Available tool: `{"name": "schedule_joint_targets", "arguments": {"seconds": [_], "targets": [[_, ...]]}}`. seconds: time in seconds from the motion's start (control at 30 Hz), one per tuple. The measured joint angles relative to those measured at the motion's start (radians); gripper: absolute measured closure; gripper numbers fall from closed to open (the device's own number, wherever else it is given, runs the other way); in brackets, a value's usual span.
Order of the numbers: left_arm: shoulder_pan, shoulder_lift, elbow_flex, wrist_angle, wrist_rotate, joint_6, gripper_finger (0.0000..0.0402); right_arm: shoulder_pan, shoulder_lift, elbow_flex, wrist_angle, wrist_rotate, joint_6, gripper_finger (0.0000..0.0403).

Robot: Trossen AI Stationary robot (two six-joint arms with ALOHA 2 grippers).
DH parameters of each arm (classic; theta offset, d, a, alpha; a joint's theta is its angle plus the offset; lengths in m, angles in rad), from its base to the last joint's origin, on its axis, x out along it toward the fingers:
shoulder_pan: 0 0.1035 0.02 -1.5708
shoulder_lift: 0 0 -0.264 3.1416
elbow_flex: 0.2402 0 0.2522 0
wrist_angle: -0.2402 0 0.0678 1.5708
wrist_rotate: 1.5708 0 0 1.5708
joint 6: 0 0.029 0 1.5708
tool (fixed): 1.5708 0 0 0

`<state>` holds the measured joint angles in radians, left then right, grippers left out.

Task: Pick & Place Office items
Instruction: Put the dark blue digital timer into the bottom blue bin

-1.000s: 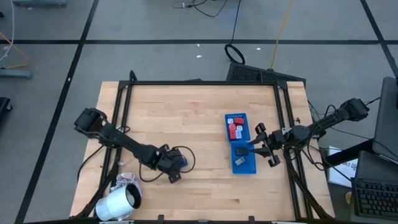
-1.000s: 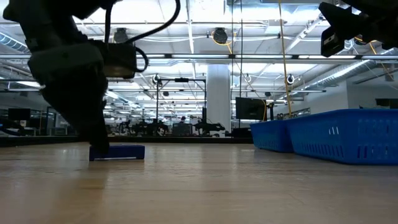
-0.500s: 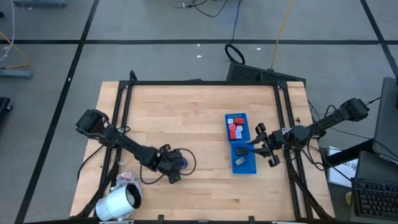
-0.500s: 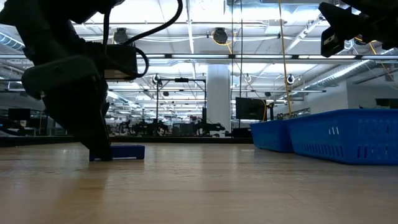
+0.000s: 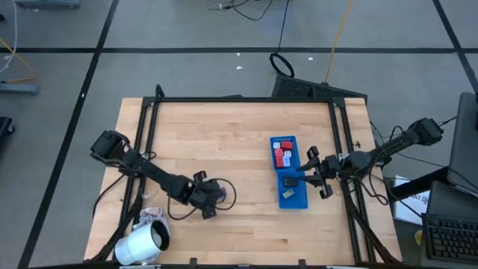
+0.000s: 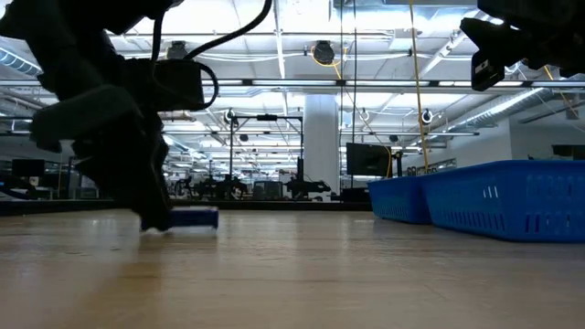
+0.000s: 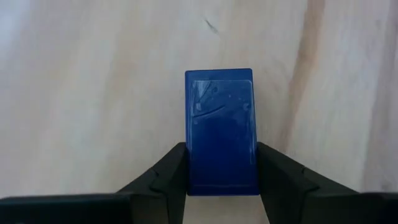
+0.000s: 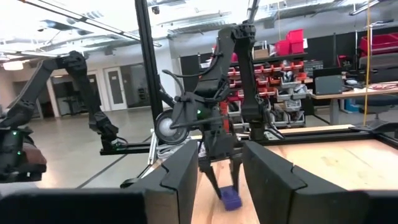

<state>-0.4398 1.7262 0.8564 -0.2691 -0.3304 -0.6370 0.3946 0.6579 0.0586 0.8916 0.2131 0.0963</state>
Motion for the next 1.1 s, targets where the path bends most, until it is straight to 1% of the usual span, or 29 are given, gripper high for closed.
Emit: {"name": "schedule_joint_targets", "arguments": {"seconds": [0.17, 0.27, 0.33, 0.43, 0.53, 0.6, 0.67, 0.8, 0.9, 0.97, 1.1], "targets": [[0.003, -0.070, 0.001, 0.108, -0.104, 0.073, 0.0246, 0.000, 0.000, 0.000, 0.001, 0.001, 0.003, 0.0287], [0.003, -0.096, 0.000, 0.210, -0.168, 0.169, 0.0241, 0.000, 0.011, 0.000, 0.004, 0.008, 0.024, 0.0287], [0.007, -0.114, 0.001, 0.323, -0.201, 0.256, 0.0242, 0.000, 0.033, 0.000, 0.005, 0.025, 0.023, 0.0287], [0.020, -0.121, 0.002, 0.509, -0.194, 0.387, 0.0246, 0.000, 0.092, 0.011, 0.009, 0.034, 0.023, 0.0287], [0.040, -0.120, 0.002, 0.669, -0.147, 0.487, 0.0246, 0.000, 0.175, 0.041, -0.002, 0.080, 0.022, 0.0287], [0.056, -0.122, 0.002, 0.723, -0.125, 0.515, 0.0246, -0.004, 0.230, 0.078, 0.011, 0.083, 0.020, 0.0287], [0.071, -0.121, 0.002, 0.736, -0.111, 0.524, 0.0243, -0.009, 0.287, 0.113, 0.016, 0.079, 0.018, 0.0287], [0.094, -0.121, 0.002, 0.734, -0.084, 0.509, 0.0240, -0.024, 0.402, 0.189, 0.009, 0.079, 0.015, 0.0287], [0.107, -0.121, 0.002, 0.715, -0.030, 0.434, 0.0245, -0.035, 0.487, 0.237, 0.011, 0.076, -0.012, 0.0287], [0.121, -0.121, 0.002, 0.711, 0.036, 0.299, 0.0245, -0.035, 0.544, 0.267, 0.008, 0.077, -0.041, 0.0285], [0.170, -0.121, 0.002, 0.708, 0.258, -0.004, 0.0245, -0.035, 0.663, 0.327, 0.023, 0.078, -0.111, 0.0266]]}}
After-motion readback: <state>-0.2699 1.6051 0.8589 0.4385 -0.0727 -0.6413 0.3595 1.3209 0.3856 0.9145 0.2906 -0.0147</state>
